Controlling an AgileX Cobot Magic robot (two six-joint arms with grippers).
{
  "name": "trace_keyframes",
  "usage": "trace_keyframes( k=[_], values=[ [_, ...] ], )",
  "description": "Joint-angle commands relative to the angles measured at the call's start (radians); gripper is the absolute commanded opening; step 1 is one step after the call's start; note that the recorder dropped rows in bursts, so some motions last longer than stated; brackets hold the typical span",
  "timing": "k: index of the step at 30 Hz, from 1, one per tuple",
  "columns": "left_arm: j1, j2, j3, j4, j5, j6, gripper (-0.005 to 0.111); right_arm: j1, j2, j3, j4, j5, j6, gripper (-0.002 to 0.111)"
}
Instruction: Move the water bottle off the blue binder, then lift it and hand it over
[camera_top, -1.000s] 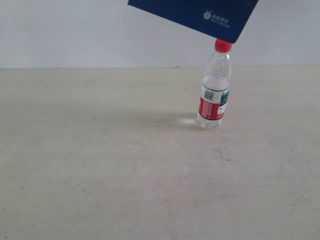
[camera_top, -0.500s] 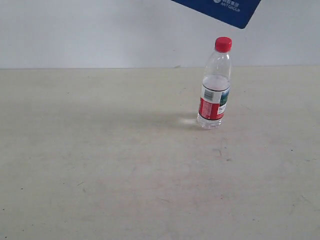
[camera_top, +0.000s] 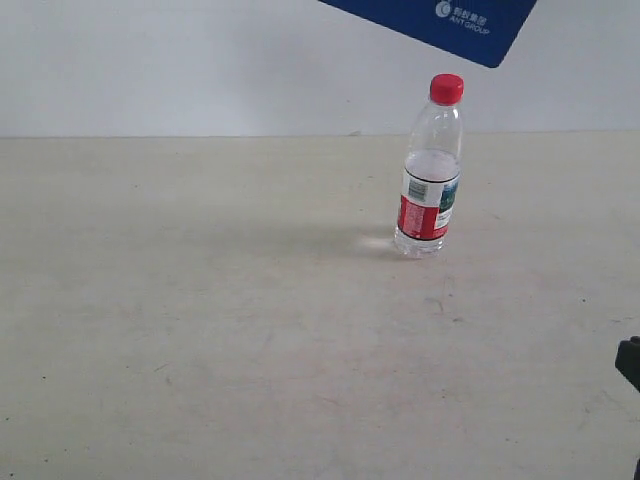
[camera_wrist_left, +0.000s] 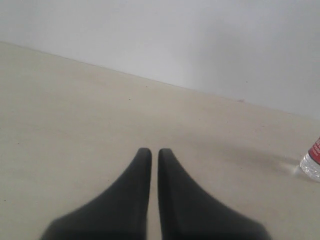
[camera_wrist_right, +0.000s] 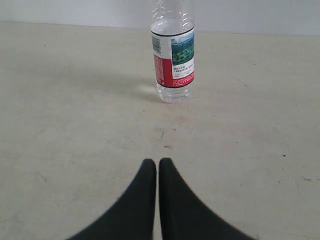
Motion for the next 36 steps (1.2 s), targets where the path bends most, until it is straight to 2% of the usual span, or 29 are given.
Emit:
trace_keyframes(
  k=[1, 4, 7, 8, 11, 14, 16, 21, 28, 36],
  values=[
    [0.003, 0.0, 0.004, -0.01, 0.0, 0.007, 0.005, 0.003, 0.001, 0.004, -0.007, 0.004, -0.001, 0.0],
    [0.003, 0.0, 0.004, -0.01, 0.0, 0.007, 0.005, 0.003, 0.001, 0.004, 0.014, 0.017, 0.07, 0.0],
    [0.003, 0.0, 0.004, -0.01, 0.0, 0.007, 0.005, 0.003, 0.001, 0.004, 0.022, 0.082, 0.296, 0.0],
    [0.003, 0.0, 0.004, -0.01, 0.0, 0.007, 0.005, 0.003, 0.001, 0.004, 0.024, 0.087, 0.308, 0.0],
    [0.003, 0.0, 0.004, -0.01, 0.0, 0.007, 0.005, 0.003, 0.001, 0.004, -0.023, 0.025, 0.225, 0.0],
    [0.003, 0.0, 0.004, -0.01, -0.002, 0.007, 0.005, 0.003, 0.001, 0.004, -0.152, -0.149, -0.007, 0.0],
    [0.003, 0.0, 0.004, -0.01, -0.005, 0.007, 0.005, 0.003, 0.001, 0.004, -0.157, -0.242, -0.18, 0.0],
    [0.003, 0.0, 0.004, -0.076, 0.025, 0.0, 0.005, 0.003, 0.001, 0.004, 0.013, -0.2, -0.175, 0.0],
    [0.003, 0.0, 0.004, -0.252, 0.095, -0.035, 0.005, 0.003, 0.001, 0.004, 0.01, -0.257, -0.195, 0.0],
    [0.003, 0.0, 0.004, -0.263, 0.095, -0.025, 0.005, 0.003, 0.001, 0.004, 0.01, -0.25, -0.192, 0.0]
  ],
)
